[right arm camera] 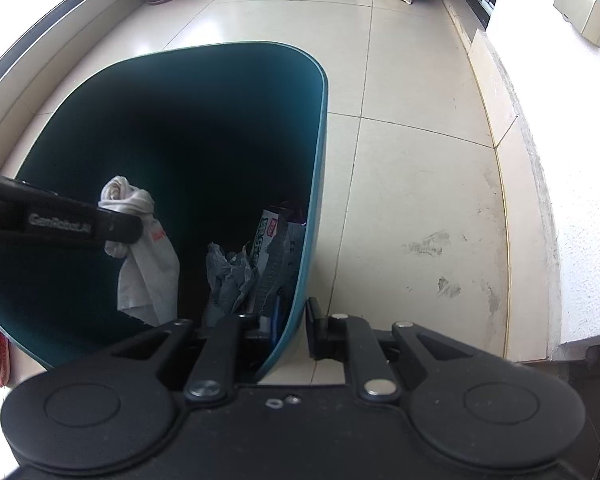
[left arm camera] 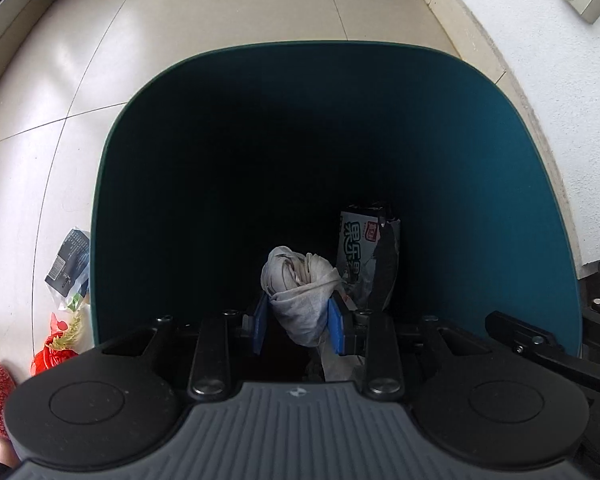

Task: Collect trash
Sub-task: 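Carry the white tissue into the wastebasket and open the left tool, then move the left tool to the clear snack bag and close it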

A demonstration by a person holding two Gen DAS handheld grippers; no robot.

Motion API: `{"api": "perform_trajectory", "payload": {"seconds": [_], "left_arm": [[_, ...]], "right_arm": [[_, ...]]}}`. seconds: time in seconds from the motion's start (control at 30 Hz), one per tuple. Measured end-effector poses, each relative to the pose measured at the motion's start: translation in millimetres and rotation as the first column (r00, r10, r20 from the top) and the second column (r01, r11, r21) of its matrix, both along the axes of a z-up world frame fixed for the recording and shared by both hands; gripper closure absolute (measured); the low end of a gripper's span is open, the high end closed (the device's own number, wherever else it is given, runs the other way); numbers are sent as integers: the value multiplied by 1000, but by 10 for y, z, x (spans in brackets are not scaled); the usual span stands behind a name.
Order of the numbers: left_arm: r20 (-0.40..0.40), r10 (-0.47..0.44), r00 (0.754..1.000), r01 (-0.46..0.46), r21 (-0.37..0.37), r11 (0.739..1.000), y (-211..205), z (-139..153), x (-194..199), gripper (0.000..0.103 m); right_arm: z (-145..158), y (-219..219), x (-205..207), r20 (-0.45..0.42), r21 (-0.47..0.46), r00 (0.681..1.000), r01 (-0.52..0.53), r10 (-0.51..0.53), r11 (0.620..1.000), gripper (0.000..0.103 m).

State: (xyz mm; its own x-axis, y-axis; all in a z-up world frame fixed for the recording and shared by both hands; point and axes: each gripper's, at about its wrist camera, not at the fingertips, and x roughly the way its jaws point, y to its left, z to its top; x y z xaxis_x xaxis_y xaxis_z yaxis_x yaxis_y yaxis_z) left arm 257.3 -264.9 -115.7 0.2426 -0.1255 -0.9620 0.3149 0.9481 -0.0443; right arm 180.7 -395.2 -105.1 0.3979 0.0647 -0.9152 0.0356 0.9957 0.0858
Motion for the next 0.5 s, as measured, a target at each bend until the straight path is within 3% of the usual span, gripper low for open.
{"api": "perform_trajectory", "payload": {"seconds": [0.17,0.23,0.27,0.3,0.5], "left_arm": [[-14,-11,1000,11,-2,1000,-6,-69,17,71],[-15,-13,1000,12,-36,999,-1,-46,23,55],[-13,-10,1000,9,-53,999,8,-29,24,38],[-8,-6,1000,5,-69,998,23,-11,16,31],[5,-10,1000,11,-128,992,115,180,-86,31]], "right_arm": [[4,-12,-4,0,5,1000,-2,2,1000,90],[-2,-21,-4,0,7,1000,0,0,1000,90],[-5,-27,-3,0,8,1000,1,-1,1000,90],[-6,-28,-2,-1,8,1000,1,-1,1000,90],[-5,-20,-2,-2,7,1000,-2,2,1000,90]]}}
